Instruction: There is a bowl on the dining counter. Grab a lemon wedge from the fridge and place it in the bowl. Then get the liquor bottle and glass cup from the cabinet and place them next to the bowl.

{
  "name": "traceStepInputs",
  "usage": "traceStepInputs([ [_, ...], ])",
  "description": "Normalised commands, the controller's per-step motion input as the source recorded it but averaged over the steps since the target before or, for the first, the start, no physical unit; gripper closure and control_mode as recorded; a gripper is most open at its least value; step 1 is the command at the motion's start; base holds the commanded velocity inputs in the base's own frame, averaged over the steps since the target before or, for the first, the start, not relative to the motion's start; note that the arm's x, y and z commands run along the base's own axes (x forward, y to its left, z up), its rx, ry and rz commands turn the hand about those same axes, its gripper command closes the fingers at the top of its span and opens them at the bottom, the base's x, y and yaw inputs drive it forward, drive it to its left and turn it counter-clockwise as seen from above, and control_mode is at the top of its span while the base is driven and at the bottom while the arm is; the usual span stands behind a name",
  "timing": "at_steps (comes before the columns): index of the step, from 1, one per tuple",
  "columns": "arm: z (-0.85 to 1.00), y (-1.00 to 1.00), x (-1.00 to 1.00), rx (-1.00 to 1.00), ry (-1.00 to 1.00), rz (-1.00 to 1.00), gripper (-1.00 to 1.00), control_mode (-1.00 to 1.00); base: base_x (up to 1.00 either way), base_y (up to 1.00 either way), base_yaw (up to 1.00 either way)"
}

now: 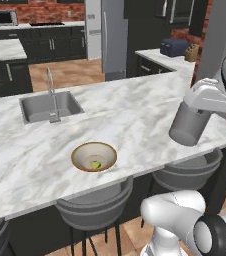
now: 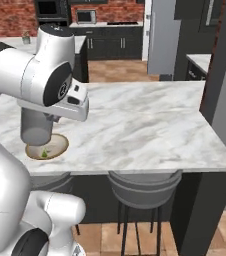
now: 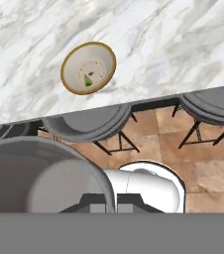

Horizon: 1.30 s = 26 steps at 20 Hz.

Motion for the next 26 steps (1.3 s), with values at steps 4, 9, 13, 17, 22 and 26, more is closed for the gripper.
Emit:
traceStepInputs([
  [4,0.0,0.0,0.0,0.0,0.0,0.0,1.0,1.0,0.94,0.0,0.1],
  [9,-0.19,-0.03,0.36,-0.01,0.0,0.01,1.0,-1.0,0.51,0.0,0.01],
  [13,-0.68,-0.04,0.99,-0.06,0.0,0.01,1.0,-1.0,0.0,0.0,0.0],
  [17,-0.84,0.0,1.0,-0.08,0.0,0.0,1.0,-1.0,0.0,0.0,0.0],
  [22,-0.93,0.0,0.93,-0.07,0.0,0.0,1.0,-1.0,0.0,0.0,0.0],
  [26,-0.71,0.0,0.63,-0.04,-0.02,0.02,1.0,-1.0,0.0,0.0,0.0],
])
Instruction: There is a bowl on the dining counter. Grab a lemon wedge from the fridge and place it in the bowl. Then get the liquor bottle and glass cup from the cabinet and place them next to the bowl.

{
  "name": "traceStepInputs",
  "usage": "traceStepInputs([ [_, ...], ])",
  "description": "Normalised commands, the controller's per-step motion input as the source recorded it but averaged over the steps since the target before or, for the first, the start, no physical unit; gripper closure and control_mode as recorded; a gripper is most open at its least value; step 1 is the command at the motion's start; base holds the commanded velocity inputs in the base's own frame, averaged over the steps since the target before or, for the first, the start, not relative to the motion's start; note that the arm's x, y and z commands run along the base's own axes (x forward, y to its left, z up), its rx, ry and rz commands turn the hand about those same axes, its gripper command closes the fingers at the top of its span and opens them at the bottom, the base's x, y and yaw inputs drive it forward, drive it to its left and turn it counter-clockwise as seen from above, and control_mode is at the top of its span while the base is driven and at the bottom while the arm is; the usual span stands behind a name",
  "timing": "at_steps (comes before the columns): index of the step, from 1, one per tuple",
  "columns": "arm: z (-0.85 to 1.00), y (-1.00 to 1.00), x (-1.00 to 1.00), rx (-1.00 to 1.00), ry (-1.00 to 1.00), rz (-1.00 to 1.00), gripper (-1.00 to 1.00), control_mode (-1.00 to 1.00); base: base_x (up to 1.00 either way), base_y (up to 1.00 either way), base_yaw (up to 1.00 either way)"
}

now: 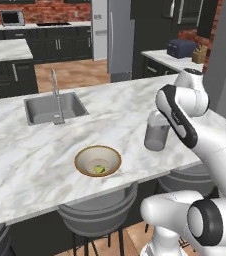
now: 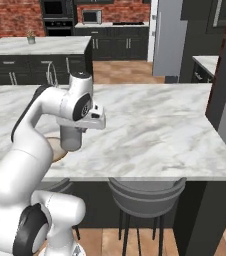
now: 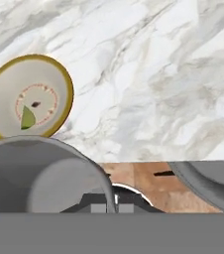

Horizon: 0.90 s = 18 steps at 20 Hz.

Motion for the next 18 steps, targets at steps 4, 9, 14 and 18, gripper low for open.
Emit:
traceStepInputs([
  [4,-0.68,0.0,0.42,-0.03,-0.09,0.04,1.0,-1.0,0.0,0.0,0.0],
  [9,-0.63,0.05,0.3,-0.04,-0.14,0.03,1.0,-1.0,0.0,0.0,0.0],
  [14,-0.42,0.25,0.13,-0.05,-0.18,0.02,1.0,-1.0,0.0,0.0,0.0],
  [18,-0.11,0.23,0.08,-0.03,-0.14,0.01,1.0,-1.0,0.0,0.0,0.0],
])
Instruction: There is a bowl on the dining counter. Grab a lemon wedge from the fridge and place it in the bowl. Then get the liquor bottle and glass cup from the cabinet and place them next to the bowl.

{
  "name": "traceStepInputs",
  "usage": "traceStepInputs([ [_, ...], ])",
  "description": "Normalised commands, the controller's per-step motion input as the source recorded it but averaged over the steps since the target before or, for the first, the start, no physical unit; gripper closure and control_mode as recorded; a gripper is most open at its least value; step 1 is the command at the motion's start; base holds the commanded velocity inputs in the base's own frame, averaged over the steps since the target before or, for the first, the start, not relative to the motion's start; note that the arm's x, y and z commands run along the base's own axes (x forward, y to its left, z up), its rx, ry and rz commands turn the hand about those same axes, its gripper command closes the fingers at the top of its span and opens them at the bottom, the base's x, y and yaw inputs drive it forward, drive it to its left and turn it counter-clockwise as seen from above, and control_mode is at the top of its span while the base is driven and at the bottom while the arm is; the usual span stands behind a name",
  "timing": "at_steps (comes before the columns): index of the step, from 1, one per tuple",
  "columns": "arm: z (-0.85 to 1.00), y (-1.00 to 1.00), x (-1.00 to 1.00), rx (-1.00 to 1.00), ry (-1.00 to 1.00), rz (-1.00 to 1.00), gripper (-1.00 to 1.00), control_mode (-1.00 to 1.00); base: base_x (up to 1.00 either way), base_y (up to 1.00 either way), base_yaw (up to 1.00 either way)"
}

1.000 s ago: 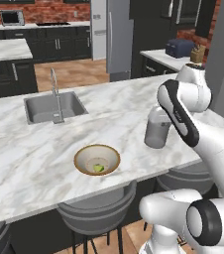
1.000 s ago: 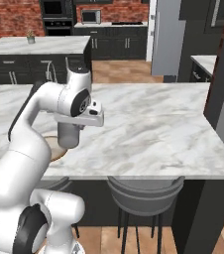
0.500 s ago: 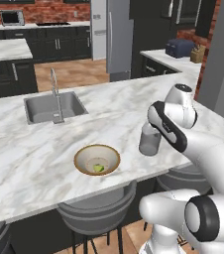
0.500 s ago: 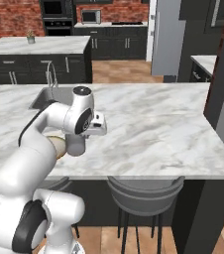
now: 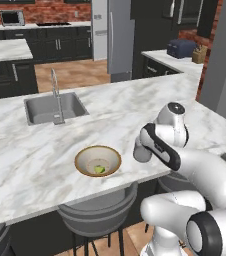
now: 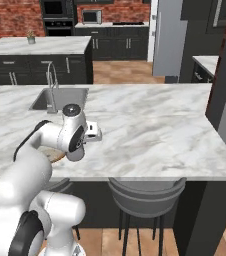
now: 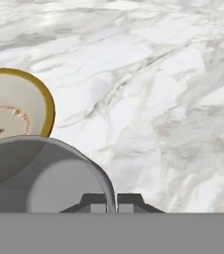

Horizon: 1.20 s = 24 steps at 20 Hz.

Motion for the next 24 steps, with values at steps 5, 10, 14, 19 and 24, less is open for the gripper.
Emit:
traceStepInputs([
  [5,0.0,0.05,0.2,0.0,-0.07,0.0,1.0,-1.0,0.0,0.0,0.0],
  [10,0.0,0.0,0.29,0.0,0.0,0.0,1.0,-1.0,0.0,0.0,0.0],
  [14,-0.01,0.01,0.37,0.0,0.05,0.0,1.0,-1.0,0.0,0.0,0.0],
  [19,-0.09,0.08,0.28,0.0,0.09,0.0,1.0,-1.0,0.0,0.0,0.0],
  [24,-0.28,0.15,0.07,0.0,0.11,0.0,1.0,-1.0,0.0,0.0,0.0],
])
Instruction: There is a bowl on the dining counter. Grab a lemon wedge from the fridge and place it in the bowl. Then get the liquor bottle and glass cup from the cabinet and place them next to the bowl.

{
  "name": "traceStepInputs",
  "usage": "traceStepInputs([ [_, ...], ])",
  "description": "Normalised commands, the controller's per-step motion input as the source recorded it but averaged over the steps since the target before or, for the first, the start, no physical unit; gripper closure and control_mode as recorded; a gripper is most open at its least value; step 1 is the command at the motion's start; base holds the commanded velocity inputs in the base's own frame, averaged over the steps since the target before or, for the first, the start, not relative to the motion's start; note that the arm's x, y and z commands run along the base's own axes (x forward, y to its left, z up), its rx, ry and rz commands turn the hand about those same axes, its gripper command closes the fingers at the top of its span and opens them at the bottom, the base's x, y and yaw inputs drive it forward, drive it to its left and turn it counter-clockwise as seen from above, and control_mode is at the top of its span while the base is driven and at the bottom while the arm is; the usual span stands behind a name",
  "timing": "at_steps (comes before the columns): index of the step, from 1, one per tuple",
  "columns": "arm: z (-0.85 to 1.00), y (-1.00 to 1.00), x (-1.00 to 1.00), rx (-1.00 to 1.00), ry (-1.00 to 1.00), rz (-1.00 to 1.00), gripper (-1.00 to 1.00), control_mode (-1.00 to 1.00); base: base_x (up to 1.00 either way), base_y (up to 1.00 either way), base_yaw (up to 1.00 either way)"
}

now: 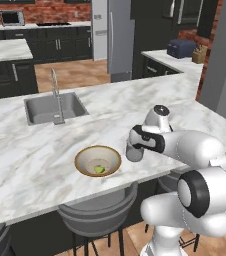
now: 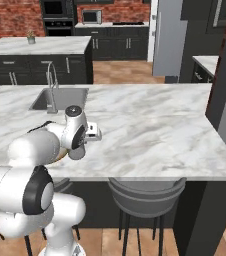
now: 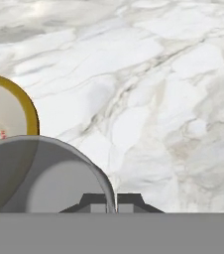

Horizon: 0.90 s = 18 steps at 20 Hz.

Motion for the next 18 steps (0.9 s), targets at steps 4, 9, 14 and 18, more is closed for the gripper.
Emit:
traceStepInputs([
  [4,-0.32,0.18,0.04,0.0,0.07,0.0,1.0,-1.0,0.0,0.0,0.0],
  [9,-0.21,0.04,0.14,0.0,0.0,0.0,1.0,-1.0,0.0,0.0,0.0],
  [14,-0.16,0.0,0.11,0.0,-0.01,0.0,1.0,-1.0,0.0,0.0,0.0],
  [18,-0.21,0.0,0.18,0.0,0.0,0.0,1.0,-1.0,0.0,0.0,0.0],
])
